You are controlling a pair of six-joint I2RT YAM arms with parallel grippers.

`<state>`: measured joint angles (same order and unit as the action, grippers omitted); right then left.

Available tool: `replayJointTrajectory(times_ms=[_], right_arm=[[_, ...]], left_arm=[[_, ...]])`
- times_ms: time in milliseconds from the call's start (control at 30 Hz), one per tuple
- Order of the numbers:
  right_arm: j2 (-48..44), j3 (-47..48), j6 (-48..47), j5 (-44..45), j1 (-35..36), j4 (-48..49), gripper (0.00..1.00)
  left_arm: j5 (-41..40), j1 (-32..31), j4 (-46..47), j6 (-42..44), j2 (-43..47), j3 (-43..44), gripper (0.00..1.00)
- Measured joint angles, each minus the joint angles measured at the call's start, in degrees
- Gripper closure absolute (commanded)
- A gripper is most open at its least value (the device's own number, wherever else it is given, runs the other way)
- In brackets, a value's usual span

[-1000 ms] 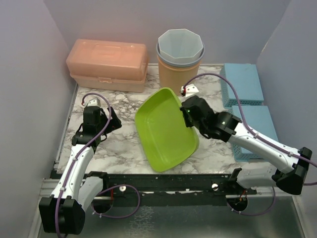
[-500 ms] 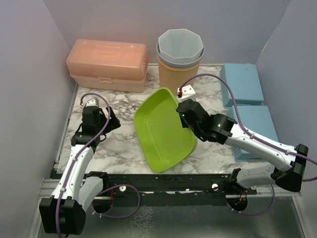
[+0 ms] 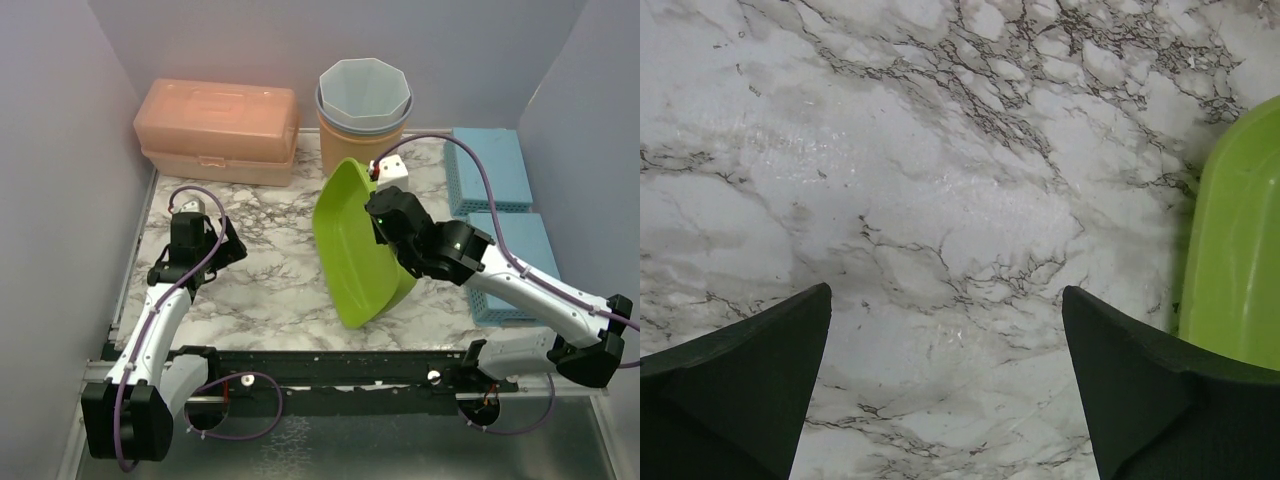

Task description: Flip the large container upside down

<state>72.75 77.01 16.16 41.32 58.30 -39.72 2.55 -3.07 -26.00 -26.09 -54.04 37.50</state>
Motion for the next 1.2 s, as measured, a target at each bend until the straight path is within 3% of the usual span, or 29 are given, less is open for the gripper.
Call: replayJointTrajectory(times_ms=[333, 600, 900, 1200], right_arm=[[8.2, 10.5, -6.1, 6.6, 1.0, -4.2, 0.99], [15.7, 12.2, -8.2, 11.8, 5.4, -4.2, 1.00], [15.6, 11.9, -7.5, 7.7, 5.8, -1.2, 0.99], [14.9, 8.3, -4.7, -2.2, 8.7, 3.9, 0.99]], left_arm=[[0.0, 0.0, 0.0, 0.0, 0.6, 0.0, 0.01], [-0.1, 0.0, 0.0, 0.0, 0.9, 0.0, 0.01], [-0.4, 0.0, 0.0, 0.0, 1.4, 0.0, 0.01], [-4.7, 1.2, -0.3, -0.3, 4.5, 0.3, 0.01]])
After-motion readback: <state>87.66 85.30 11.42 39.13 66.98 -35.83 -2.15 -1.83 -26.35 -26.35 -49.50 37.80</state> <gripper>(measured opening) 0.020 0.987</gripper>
